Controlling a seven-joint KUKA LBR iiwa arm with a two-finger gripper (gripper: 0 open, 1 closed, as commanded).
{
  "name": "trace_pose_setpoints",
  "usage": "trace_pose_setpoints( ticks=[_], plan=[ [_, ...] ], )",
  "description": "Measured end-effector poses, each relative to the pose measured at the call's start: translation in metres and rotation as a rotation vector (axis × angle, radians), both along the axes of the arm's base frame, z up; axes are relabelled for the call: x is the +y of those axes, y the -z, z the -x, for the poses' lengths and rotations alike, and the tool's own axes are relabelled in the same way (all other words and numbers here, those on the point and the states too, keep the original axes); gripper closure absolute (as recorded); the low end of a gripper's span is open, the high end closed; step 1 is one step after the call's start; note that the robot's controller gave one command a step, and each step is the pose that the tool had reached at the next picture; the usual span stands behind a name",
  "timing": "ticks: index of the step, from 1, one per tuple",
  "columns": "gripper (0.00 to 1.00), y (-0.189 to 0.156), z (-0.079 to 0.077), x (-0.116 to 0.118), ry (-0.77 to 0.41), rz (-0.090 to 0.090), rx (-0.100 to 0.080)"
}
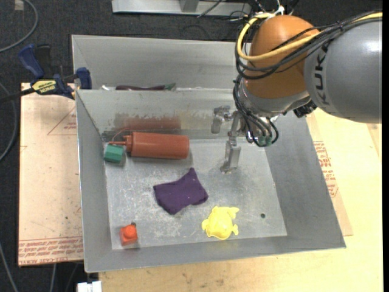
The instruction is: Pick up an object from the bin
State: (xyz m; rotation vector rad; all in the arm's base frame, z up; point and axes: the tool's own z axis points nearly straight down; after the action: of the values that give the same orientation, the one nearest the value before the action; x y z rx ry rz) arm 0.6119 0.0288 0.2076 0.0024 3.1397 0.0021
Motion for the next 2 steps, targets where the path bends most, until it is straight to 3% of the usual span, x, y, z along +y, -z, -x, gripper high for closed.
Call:
trace_pose_setpoints(
  ticks=[1,2],
  plan=[
    [0.0,0.0,0.0,0.0,0.0,0.0,0.0],
    [0.0,0.038,0.037,0.015,-0.008,0.0,-0.01]
  ],
)
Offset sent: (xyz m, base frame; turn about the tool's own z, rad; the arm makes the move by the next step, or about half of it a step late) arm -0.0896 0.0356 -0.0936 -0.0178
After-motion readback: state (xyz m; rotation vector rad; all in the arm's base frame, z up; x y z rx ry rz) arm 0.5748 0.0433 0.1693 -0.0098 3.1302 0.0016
